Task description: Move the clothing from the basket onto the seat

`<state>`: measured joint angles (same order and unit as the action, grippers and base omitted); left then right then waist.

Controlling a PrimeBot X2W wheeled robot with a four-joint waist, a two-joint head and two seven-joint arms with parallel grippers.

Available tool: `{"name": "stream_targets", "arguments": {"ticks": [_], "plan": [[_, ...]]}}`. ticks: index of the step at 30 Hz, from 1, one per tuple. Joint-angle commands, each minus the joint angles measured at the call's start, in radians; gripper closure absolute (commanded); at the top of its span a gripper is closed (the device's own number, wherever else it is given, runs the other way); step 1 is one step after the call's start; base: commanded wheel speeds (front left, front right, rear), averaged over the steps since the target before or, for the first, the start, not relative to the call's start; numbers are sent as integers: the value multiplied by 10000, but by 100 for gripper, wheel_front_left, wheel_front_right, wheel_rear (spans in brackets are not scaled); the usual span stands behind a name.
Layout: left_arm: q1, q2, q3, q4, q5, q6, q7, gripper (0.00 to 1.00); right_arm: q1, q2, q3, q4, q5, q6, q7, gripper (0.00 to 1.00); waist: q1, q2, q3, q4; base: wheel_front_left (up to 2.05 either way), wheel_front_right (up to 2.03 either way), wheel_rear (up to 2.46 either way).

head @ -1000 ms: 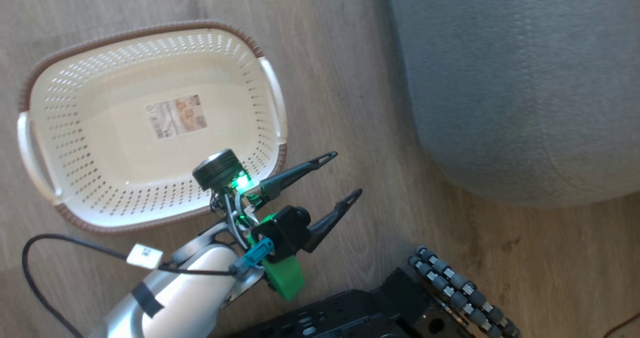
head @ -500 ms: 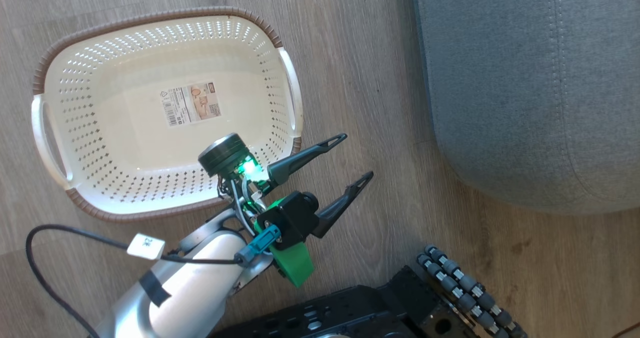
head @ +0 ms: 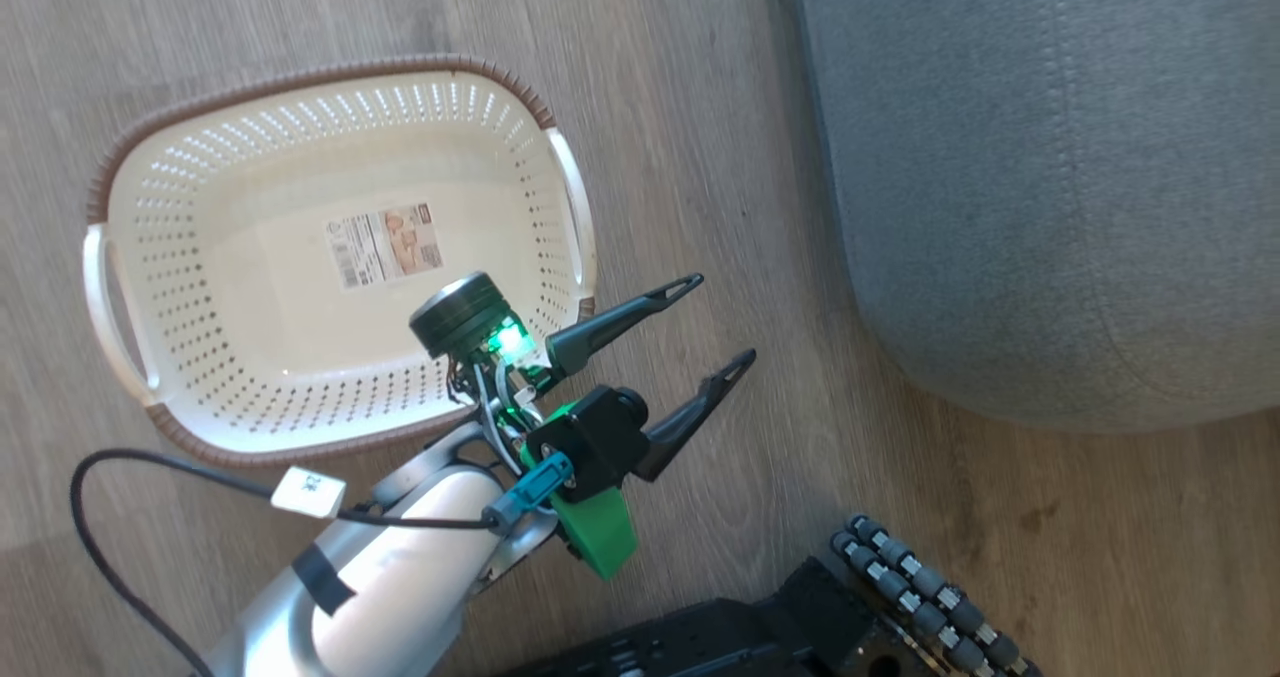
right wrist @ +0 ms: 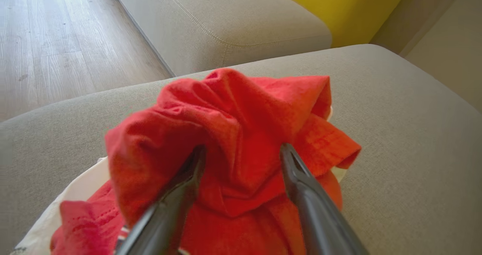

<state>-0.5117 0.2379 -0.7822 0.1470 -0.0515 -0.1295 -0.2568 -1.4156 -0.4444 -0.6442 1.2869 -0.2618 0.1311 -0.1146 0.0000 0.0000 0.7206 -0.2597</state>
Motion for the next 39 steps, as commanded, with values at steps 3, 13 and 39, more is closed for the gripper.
{"name": "stream_targets", "arguments": {"ticks": [3,13,39], "plan": [[194,-194,122,-195,9,-10,-49,0,-264,-158,305,-164,-4,-4,151,0,0,0,-395,-102,0,0,0],[533,-655,167,-70,-111,-11,-49,0,-286,-133,1970,-7,483,-4,3,0,0,0,-1671,-234,0,0,0],[2611,-1766,2850,-429,-504,526,-49,0,4308,-1241,8335,-6872,6913,-4,-1469,0,0,0,-5264,1401,0,0,0]]}}
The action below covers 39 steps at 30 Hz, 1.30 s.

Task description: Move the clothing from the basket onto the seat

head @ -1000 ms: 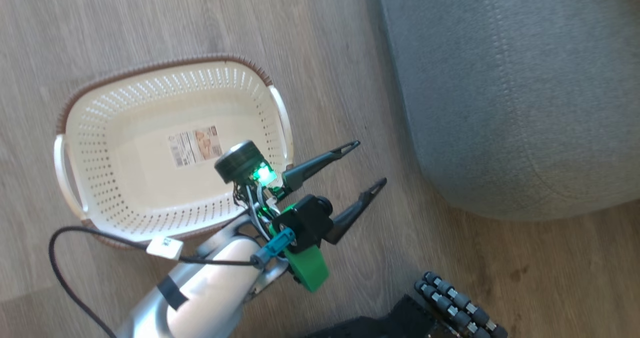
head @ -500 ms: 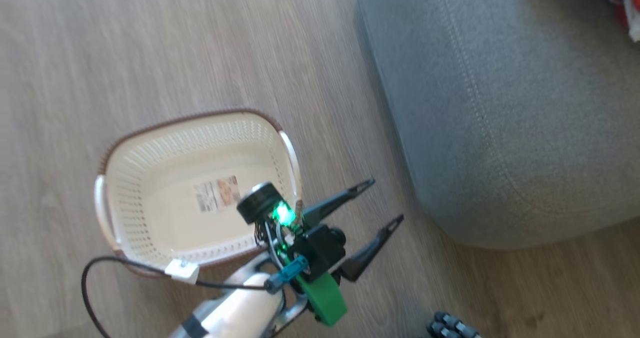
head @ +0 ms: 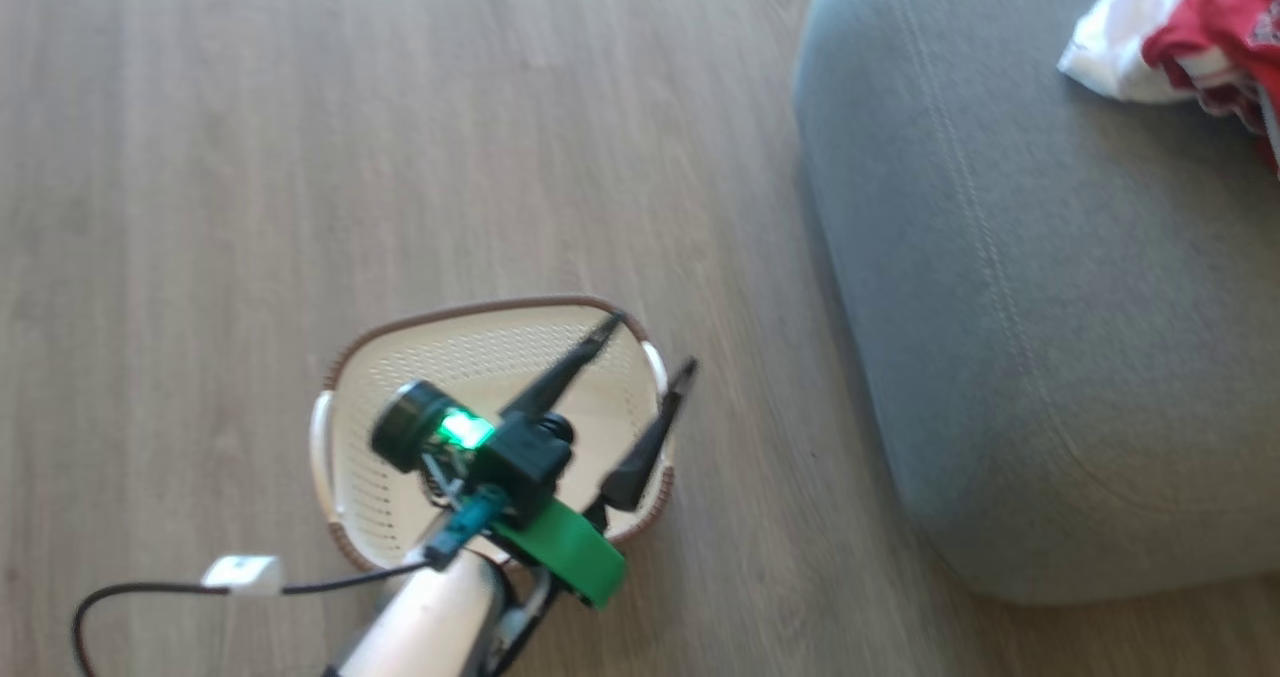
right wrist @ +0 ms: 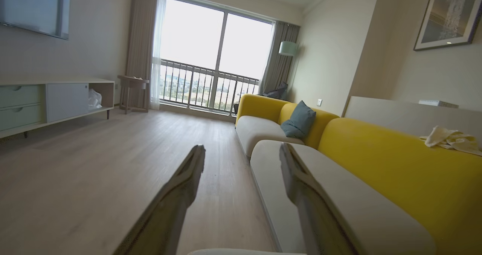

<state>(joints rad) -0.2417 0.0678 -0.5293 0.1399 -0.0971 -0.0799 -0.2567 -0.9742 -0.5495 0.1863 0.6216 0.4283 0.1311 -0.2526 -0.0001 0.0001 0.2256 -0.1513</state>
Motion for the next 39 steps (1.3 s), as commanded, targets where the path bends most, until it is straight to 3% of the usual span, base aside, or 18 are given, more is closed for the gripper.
{"name": "stream_targets", "arguments": {"ticks": [1,4,8,16,29,39], "plan": [[-34,-83,516,-406,-47,102,-51,0,297,-321,100,-791,240,-4,-89,0,1,-1,-401,409,0,0,0],[46,-115,1066,-476,121,390,-51,0,1434,-504,77,-2250,743,-4,-90,0,1,-1,-589,706,0,0,0],[191,-148,1944,-396,307,1388,-51,0,2809,-205,-215,-3652,788,-4,-90,0,1,-1,-848,1074,0,0,0],[721,-171,2510,-513,232,2226,-51,0,4904,742,-556,-4621,-200,-4,-91,0,1,-1,-1452,2012,0,0,0],[1546,-174,2781,-643,-102,2371,-51,0,8534,3480,-2006,-5757,-2304,-4,-91,0,1,-1,-1993,2959,0,0,0],[1732,-175,2648,-260,-3,2334,-51,0,9514,4318,-2680,-5954,-2924,-4,-91,0,1,-1,-1894,2949,0,0,0]]}}
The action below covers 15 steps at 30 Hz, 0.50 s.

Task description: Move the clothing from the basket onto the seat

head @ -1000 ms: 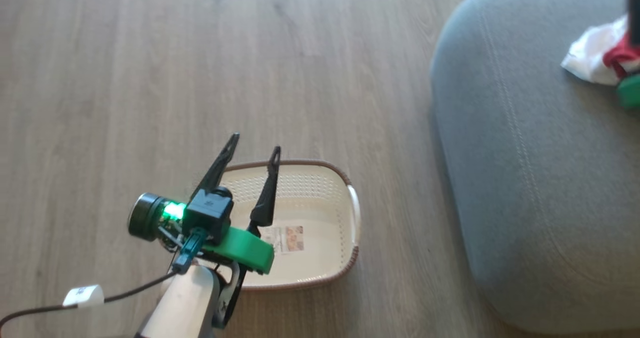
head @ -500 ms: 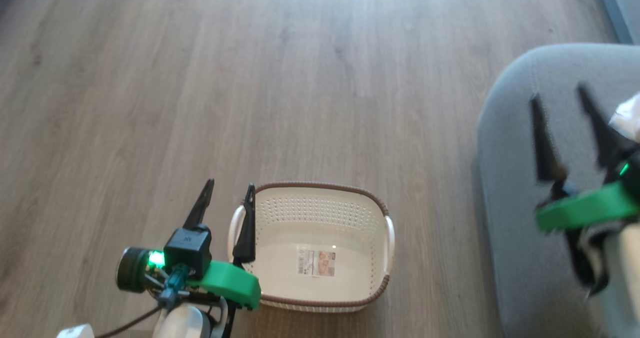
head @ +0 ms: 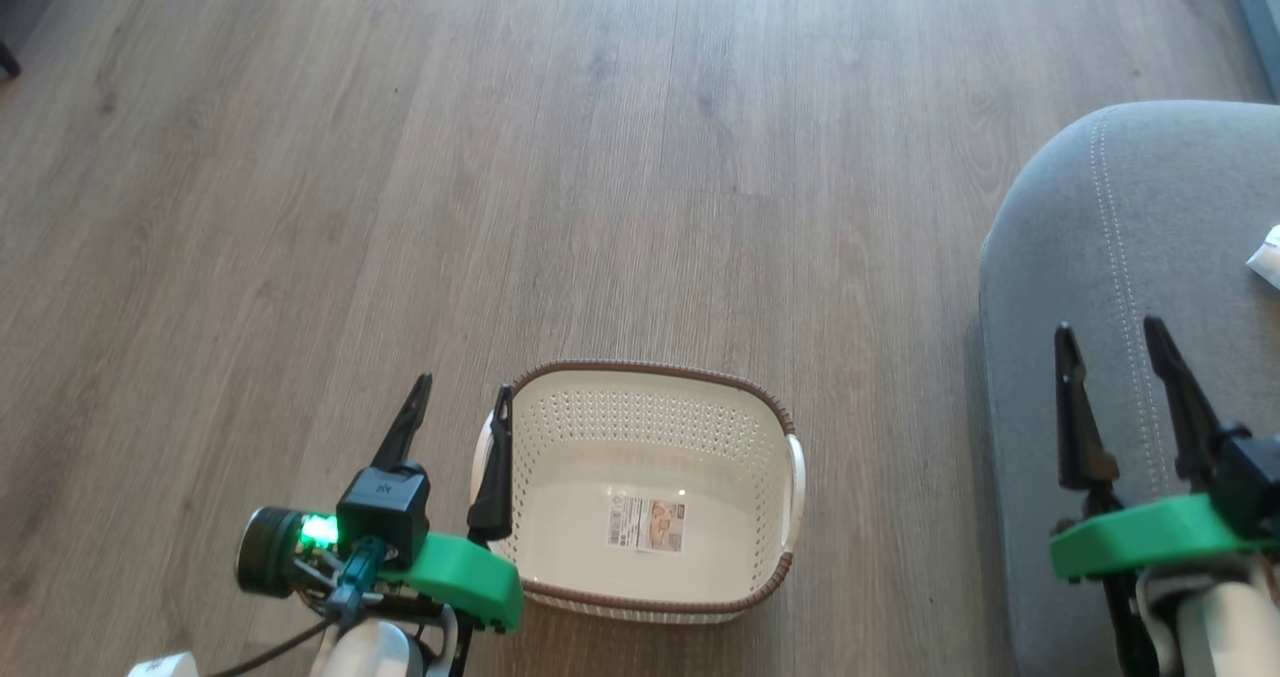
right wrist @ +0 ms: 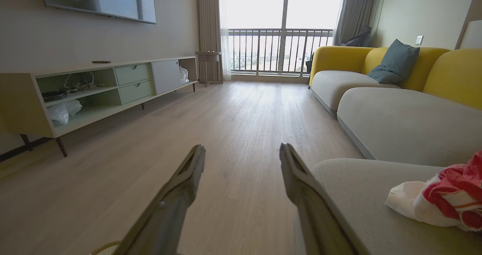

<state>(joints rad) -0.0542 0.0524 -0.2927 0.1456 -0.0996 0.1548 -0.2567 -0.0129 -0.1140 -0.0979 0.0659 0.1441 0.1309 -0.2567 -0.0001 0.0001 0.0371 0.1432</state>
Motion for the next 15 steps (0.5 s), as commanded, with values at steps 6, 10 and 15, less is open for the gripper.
{"name": "stream_targets", "arguments": {"ticks": [6,10,15], "plan": [[-60,-22,187,-299,90,118,-51,0,395,273,47,-371,-300,-2,-51,0,1,-1,-18,49,0,0,0],[-2,-22,204,-71,-5,112,-51,0,444,369,83,-376,-392,-2,-51,0,1,-1,-38,51,0,0,0],[-12,-22,332,-39,68,139,-51,0,447,425,112,-342,-436,-2,-51,0,1,-1,-110,89,0,0,0]]}}
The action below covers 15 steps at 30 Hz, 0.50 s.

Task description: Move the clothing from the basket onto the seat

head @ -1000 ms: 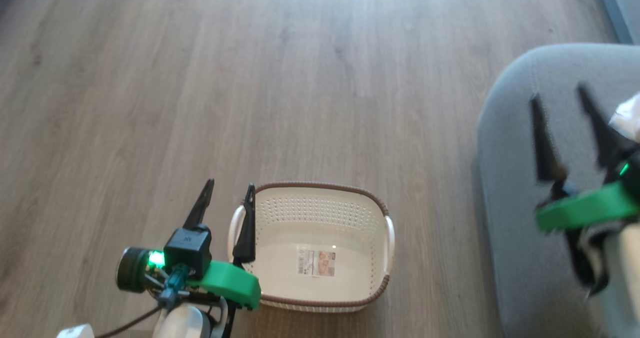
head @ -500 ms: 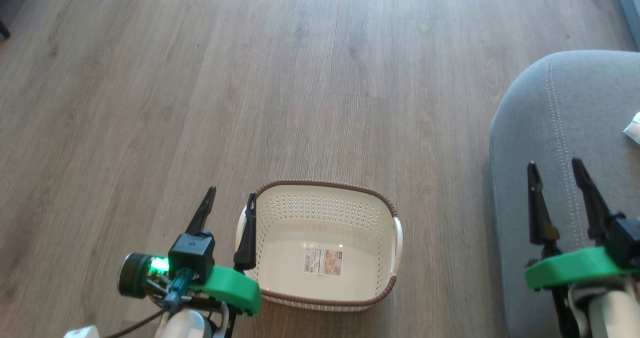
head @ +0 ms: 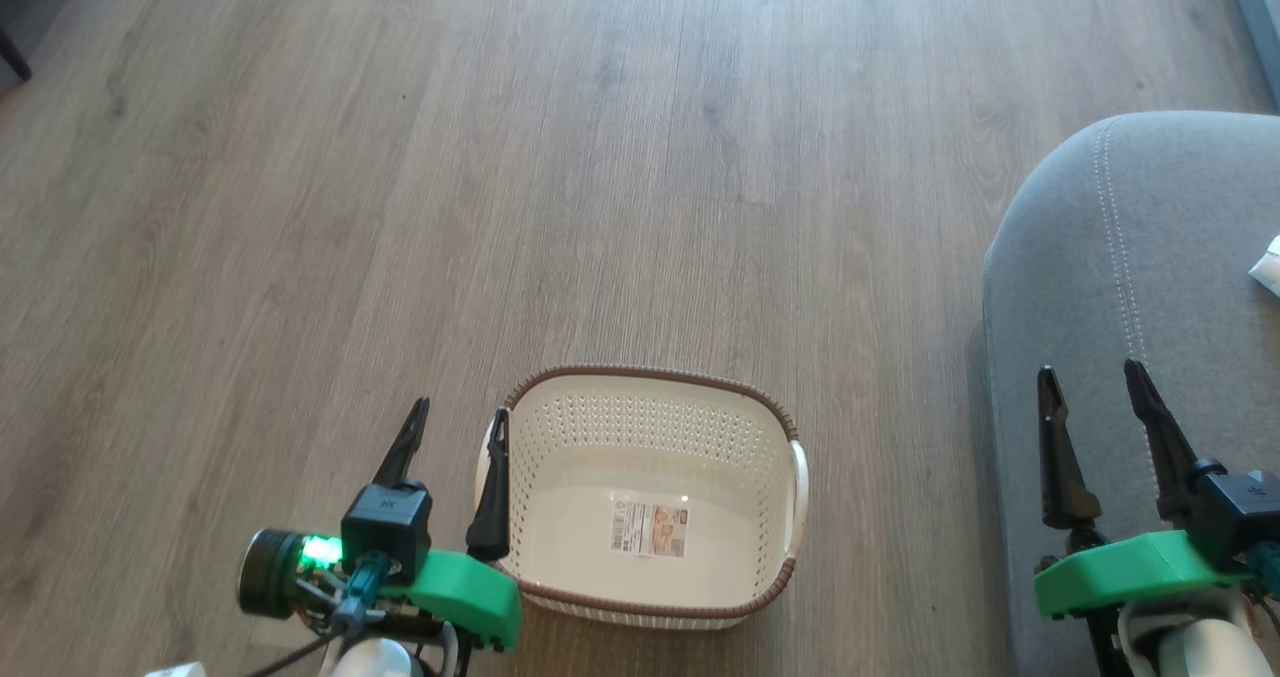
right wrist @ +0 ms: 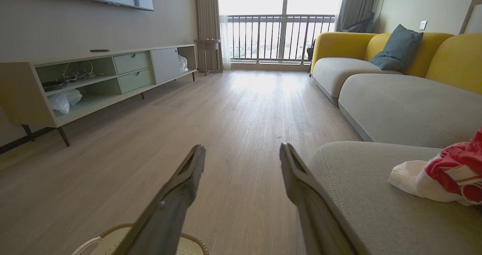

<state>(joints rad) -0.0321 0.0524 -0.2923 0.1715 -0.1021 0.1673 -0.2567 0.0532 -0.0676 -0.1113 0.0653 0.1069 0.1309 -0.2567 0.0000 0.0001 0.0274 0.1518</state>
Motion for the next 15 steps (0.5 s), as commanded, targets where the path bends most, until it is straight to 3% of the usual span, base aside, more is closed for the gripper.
{"name": "stream_targets", "arguments": {"ticks": [1,15], "plan": [[-232,-22,319,-305,135,-1,-51,0,-217,-32,236,-327,-80,-2,-51,0,0,-1,-24,7,0,0,0],[-59,-22,301,-500,155,-443,-51,0,-178,49,95,-218,-11,-2,-51,0,0,-1,-204,72,0,0,0]]}}
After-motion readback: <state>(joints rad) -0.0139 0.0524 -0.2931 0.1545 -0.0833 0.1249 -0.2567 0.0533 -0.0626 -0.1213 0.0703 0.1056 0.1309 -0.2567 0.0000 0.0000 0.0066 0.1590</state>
